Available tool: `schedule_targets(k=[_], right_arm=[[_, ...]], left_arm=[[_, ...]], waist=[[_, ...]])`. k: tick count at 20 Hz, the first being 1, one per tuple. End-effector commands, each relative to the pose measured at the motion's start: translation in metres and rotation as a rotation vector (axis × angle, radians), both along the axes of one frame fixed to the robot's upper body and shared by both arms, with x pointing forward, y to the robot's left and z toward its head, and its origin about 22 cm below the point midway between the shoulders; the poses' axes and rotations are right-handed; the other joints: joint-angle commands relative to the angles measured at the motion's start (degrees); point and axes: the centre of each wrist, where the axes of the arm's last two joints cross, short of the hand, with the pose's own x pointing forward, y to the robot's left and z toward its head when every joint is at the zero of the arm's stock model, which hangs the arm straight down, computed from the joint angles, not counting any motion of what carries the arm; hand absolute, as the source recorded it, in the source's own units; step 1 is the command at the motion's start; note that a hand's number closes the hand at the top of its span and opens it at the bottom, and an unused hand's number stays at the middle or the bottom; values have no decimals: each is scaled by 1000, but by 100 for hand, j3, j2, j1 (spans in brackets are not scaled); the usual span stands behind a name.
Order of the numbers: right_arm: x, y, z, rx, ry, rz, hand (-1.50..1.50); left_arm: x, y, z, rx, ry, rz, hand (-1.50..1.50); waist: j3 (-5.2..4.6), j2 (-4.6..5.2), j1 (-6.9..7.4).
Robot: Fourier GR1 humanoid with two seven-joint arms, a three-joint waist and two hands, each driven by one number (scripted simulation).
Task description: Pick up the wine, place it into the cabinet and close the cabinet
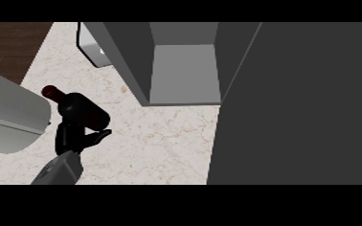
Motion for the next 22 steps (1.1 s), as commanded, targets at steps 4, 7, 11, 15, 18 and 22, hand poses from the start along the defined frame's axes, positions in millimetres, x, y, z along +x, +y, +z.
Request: schedule_targets(k=[4,7,11,15,18,22], right_arm=[[-9,-8,3,16,-8,16,-150],[-24,-4,0,24,-5,26,-150],[-13,-2,-3,21,11,39,-150],[-14,-9,1,15,-8,22,-150],[-14,-4,5,16,-7,26,-150],[-1,-8,-3,2,11,20,-150]], left_arm=[[19,-9,10,3,-58,26,-150],[21,-3,13,-16,-83,62,150],[25,-19,11,-86,-74,14,150],[24,-12,12,-77,-81,-3,150],[37,-17,21,-96,-82,-48,150],[37,-32,17,-112,-96,-67,150]], waist=[[7,-11,40],[2,-2,-11],[2,2,-4],[3,5,-2],[7,-15,46],[5,1,20]])
